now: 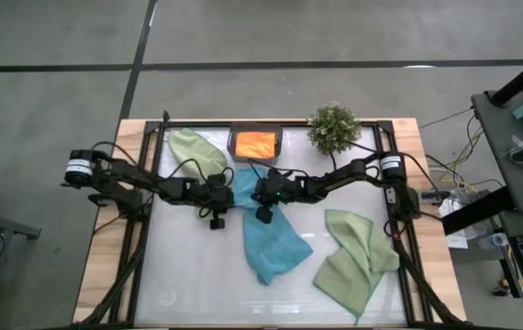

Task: Fold microfiber towels
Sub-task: Fold the left blue microfiber towel

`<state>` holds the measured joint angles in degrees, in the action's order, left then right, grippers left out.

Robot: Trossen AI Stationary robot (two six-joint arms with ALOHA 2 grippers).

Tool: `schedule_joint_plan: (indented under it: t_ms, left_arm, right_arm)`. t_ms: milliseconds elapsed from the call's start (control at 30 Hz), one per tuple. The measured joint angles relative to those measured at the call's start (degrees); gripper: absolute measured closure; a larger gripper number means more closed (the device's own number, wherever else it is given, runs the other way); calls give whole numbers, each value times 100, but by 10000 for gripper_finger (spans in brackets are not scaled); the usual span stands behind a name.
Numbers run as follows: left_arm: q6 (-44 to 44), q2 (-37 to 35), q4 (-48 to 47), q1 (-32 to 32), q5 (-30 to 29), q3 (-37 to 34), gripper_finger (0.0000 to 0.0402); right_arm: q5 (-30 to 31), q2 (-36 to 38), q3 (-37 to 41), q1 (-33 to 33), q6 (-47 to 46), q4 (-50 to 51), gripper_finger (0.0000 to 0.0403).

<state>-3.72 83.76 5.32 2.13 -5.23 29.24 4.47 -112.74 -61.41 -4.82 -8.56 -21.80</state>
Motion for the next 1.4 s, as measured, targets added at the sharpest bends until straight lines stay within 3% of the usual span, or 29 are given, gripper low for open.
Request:
schedule_joint_plan:
  t_ms: [133, 400, 533, 733, 967, 1133, 1400]
  left_arm:
    - [-22, -604, -437, 0, 19, -17, 346]
    - [7, -1257, -301, 0, 15, -48, 309]
    - [41, -1093, 80, -7, 111, -160, 327]
    - [42, -298, 474, -9, 428, -184, 395]
    - [183, 297, 523, -9, 464, -164, 400]
    - [183, 152, 431, -8, 489, -166, 401]
    - [146, -766, -245, -9, 515, -152, 401]
  right_arm:
    - [2, 221, 5, 0, 94, 175, 394]
    - [-57, 471, 5, 101, 195, 166, 394]
    - [-194, 439, 5, 237, 204, 121, 394]
    - [-193, 219, 5, 411, 184, -54, 394]
    - [-205, 20, -10, 377, -44, 504, 394]
    - [-212, 43, -13, 372, -35, 608, 394]
    - [-192, 431, 9, 369, -1, 964, 394]
